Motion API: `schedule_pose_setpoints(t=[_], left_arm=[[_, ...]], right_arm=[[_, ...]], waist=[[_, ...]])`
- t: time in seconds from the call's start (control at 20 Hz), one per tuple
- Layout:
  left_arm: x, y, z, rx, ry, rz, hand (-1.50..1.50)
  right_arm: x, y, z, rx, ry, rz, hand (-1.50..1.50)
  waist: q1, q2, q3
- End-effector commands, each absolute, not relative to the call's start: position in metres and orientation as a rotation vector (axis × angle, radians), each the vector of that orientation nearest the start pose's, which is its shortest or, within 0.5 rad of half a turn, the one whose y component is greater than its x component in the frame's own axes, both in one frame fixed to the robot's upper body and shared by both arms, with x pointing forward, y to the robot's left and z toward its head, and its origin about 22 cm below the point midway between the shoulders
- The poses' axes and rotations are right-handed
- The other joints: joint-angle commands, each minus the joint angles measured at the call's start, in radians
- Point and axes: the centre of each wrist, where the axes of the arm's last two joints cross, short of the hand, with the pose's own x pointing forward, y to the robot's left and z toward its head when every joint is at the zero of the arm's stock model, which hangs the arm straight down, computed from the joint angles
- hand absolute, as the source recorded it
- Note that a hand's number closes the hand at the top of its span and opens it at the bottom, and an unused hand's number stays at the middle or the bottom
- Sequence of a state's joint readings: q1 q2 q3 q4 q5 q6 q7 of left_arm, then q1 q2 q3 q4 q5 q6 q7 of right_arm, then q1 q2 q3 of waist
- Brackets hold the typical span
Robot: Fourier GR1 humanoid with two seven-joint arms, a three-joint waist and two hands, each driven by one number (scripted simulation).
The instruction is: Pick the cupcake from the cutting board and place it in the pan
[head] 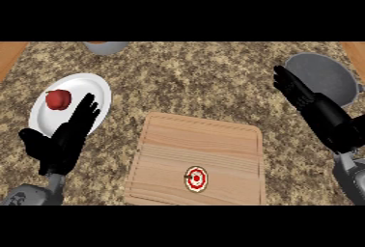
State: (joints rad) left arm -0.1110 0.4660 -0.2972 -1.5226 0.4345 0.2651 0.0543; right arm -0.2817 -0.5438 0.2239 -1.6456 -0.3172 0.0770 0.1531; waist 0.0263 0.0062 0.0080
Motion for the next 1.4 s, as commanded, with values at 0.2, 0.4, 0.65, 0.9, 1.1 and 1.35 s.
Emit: schedule_pose_setpoints(t=[0.2, 0.4, 0.65, 0.9, 1.1, 1.35], left_arm=[[0.279, 0.276, 0.063, 0.199, -1.650, -0.066, 0.00], [0.283, 0.283, 0.042, 0.233, -1.608, -0.037, 0.00], [0.286, 0.281, 0.051, 0.260, -1.608, -0.016, 0.00], [0.288, 0.281, 0.045, 0.225, -1.606, -0.026, 0.00], [0.288, 0.284, 0.045, 0.222, -1.609, -0.052, 0.00], [0.299, 0.276, 0.041, 0.204, -1.629, -0.046, 0.00]], right_arm=[[0.280, -0.192, 0.050, 0.510, -1.562, 0.654, 1.50], [0.255, -0.190, 0.038, 0.133, -1.833, 0.645, -1.50], [0.210, -0.227, 0.036, -0.118, -1.959, 0.669, -1.50], [0.191, -0.257, 0.111, -0.154, -1.867, 0.903, -1.50], [0.196, -0.253, 0.166, -0.293, -1.747, 1.135, -1.50], [0.192, -0.235, 0.207, -0.325, -1.668, 1.163, -1.50]], waist=[[0.003, -0.001, -0.006], [-0.053, -0.012, -0.008], [-0.070, -0.017, -0.008], [-0.054, -0.014, -0.010], [-0.039, -0.014, -0.012], [-0.028, -0.006, -0.010]])
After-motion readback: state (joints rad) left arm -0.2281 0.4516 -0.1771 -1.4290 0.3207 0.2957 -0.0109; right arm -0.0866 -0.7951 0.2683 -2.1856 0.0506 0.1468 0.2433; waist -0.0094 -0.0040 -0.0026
